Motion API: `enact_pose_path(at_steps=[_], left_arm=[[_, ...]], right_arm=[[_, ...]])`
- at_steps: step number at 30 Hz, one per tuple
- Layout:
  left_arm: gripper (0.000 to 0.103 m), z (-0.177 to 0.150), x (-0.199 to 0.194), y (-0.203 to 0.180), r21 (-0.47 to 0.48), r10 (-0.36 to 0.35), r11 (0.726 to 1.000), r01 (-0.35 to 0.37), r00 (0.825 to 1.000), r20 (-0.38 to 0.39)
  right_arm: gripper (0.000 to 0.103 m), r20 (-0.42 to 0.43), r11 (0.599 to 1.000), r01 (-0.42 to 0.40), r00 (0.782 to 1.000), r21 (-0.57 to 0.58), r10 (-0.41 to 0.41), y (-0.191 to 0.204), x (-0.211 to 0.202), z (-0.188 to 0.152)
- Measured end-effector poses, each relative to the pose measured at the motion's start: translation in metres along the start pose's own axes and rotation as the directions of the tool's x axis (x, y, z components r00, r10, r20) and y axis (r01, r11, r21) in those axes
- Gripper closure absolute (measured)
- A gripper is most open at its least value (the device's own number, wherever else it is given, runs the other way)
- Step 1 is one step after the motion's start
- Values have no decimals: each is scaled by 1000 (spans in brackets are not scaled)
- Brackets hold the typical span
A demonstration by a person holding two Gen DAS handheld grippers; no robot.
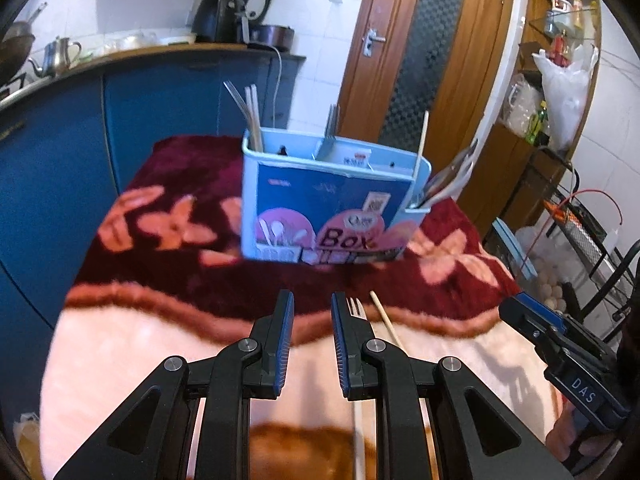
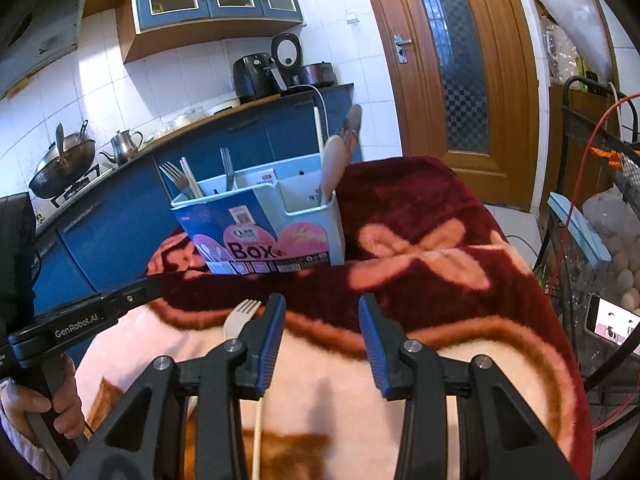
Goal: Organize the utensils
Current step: 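Move both tools back over the white fork and wooden chopstick on the blanket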
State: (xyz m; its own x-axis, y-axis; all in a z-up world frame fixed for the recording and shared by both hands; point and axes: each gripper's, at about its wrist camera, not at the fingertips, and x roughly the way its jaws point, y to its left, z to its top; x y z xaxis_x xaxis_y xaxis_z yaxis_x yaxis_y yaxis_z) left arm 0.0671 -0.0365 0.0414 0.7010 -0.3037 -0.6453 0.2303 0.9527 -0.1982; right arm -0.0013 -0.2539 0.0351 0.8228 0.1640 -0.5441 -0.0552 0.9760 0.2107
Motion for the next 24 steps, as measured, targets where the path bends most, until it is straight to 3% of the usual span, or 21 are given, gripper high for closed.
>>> enact_pose_path(at_steps=[10,24], left_arm=[[84,-8,29,-10,1,-24,1000,25,993,-112],[84,-15,71,-19,15,-34,999,39,967,-253]], right_arm=[[61,-28,999,10,1000,32,-9,-16,5,-7],[61,-51,999,5,999,52,-2,-25,12,-13]])
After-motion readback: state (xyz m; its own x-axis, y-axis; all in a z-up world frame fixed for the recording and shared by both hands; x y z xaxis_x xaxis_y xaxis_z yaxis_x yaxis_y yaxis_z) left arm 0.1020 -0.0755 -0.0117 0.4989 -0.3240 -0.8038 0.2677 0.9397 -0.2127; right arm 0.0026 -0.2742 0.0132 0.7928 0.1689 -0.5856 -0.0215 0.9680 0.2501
